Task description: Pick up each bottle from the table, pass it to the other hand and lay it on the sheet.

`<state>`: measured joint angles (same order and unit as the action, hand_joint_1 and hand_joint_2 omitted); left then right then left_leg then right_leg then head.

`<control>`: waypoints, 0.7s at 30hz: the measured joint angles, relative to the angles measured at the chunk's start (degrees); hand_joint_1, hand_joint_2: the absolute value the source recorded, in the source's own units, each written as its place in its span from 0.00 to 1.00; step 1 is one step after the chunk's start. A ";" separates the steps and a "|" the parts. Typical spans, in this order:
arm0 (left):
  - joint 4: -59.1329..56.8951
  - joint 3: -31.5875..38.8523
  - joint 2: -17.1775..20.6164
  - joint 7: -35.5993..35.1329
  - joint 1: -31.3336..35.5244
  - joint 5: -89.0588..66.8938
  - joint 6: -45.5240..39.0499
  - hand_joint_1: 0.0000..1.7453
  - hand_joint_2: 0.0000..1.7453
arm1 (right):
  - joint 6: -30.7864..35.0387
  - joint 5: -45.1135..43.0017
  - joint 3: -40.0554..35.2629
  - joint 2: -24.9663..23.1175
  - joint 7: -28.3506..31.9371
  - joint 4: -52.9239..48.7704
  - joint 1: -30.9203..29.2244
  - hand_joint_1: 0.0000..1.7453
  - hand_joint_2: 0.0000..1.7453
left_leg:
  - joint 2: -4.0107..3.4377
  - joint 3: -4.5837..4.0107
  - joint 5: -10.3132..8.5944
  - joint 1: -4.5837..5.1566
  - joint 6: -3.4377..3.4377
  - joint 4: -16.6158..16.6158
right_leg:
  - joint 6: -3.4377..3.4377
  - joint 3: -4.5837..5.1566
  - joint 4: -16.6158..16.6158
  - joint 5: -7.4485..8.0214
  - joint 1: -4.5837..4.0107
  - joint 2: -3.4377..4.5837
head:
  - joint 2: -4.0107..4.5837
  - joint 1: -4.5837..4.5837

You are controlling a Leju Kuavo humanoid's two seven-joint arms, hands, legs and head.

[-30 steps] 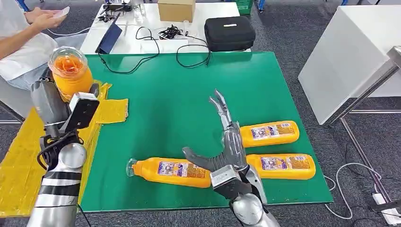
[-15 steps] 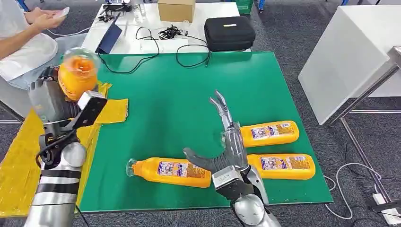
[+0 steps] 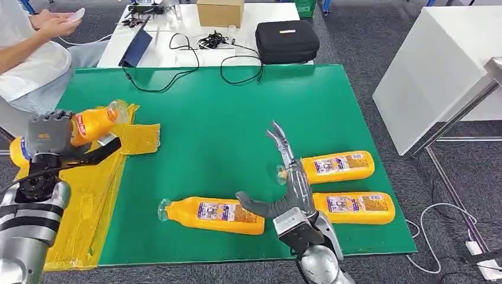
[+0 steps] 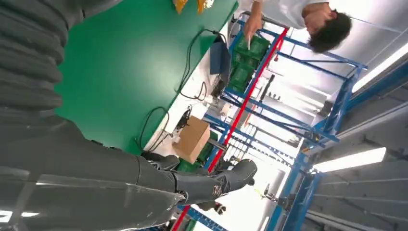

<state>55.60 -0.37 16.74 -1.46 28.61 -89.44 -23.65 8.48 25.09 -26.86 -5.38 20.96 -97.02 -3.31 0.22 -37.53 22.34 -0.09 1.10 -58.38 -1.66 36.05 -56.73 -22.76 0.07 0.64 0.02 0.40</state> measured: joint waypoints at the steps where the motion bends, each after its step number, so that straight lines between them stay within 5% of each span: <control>1: -0.87 -0.26 0.16 0.11 -0.07 0.02 -0.22 1.00 1.00 | 0.00 0.00 0.00 0.00 0.00 0.02 0.01 0.00 1.00 | 0.01 0.00 0.00 0.01 0.00 0.00 | 0.00 0.00 0.00 0.00 0.01 -0.01 | 0.00 -0.02; 13: -5.55 -0.81 0.02 11.74 -2.03 12.96 -0.46 1.00 1.00 | 0.22 0.15 -0.02 0.11 0.04 0.24 0.49 0.00 1.00 | 0.05 0.01 0.00 -0.02 0.00 0.00 | 0.00 0.00 0.01 0.00 0.00 -0.01 | 0.00 -0.02; 21: -5.42 -0.98 -0.80 13.51 -3.89 14.47 -0.92 1.00 1.00 | 0.22 0.24 -0.09 0.17 0.04 0.44 0.62 0.00 1.00 | 0.04 0.01 0.01 -0.02 -0.01 0.00 | 0.00 0.00 0.01 0.00 0.00 -0.01 | 0.00 -0.02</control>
<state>50.18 -1.36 15.94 12.04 24.72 -74.97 -24.57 8.70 25.33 -26.95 -5.20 21.00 -96.59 -2.69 0.26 -37.53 22.35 -0.12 1.09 -58.38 -1.66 36.05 -56.71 -22.77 0.08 0.62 0.02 0.37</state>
